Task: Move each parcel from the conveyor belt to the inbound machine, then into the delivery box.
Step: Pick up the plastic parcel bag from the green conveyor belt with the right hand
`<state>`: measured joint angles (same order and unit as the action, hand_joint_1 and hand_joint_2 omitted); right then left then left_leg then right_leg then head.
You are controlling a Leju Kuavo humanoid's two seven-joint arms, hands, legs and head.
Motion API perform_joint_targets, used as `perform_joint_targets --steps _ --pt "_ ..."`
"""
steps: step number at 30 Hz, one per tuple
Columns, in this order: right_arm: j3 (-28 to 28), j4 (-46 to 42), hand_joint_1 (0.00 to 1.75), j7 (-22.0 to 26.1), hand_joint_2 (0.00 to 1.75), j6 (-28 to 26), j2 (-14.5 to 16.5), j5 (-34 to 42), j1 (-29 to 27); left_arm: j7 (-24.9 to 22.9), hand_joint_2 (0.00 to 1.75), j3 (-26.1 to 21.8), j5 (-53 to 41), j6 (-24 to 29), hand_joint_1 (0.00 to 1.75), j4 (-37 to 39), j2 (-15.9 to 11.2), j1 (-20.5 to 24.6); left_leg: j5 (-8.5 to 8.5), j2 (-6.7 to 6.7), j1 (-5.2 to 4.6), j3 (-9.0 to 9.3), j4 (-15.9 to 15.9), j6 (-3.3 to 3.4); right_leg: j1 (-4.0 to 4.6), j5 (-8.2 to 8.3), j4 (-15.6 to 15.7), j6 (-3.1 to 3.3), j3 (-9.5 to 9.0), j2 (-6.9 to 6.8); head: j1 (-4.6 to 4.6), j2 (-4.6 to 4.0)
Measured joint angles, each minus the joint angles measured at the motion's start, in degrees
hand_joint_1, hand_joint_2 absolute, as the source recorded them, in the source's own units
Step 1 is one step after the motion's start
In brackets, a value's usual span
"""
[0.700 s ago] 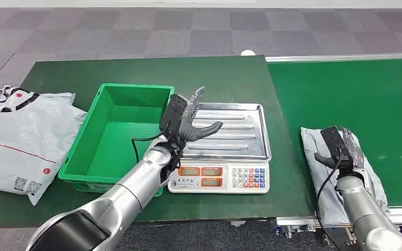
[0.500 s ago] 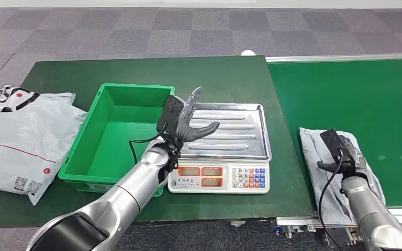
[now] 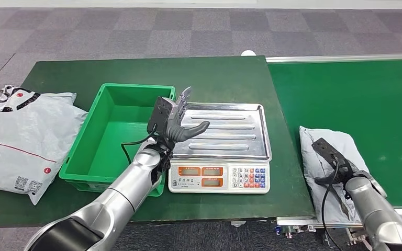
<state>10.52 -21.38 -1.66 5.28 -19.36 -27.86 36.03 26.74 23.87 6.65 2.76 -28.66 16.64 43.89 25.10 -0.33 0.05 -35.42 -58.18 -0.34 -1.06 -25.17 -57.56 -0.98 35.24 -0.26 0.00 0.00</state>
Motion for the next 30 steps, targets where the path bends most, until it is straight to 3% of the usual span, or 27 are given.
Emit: perform_joint_targets --steps 9,30 --pt "4.32 0.04 1.75 0.31 1.75 0.8 -1.1 -3.02 1.08 0.02 1.75 -1.92 -0.68 -0.23 0.0 -1.13 -0.92 -0.95 0.0 0.0 0.0 0.07 -0.01 0.01 0.0 0.0 0.01 0.0 -0.07 -0.01 0.0 0.0" --pt "6.94 0.05 1.75 2.23 1.75 0.75 -1.25 -4.8 1.82 -0.06 1.75 -2.82 -1.61 -0.45 0.0 -1.37 -1.33 -1.01 0.0 -0.07 0.0 0.06 -0.01 0.01 0.0 -0.01 0.01 -0.01 -0.08 -0.1 0.0 0.0"
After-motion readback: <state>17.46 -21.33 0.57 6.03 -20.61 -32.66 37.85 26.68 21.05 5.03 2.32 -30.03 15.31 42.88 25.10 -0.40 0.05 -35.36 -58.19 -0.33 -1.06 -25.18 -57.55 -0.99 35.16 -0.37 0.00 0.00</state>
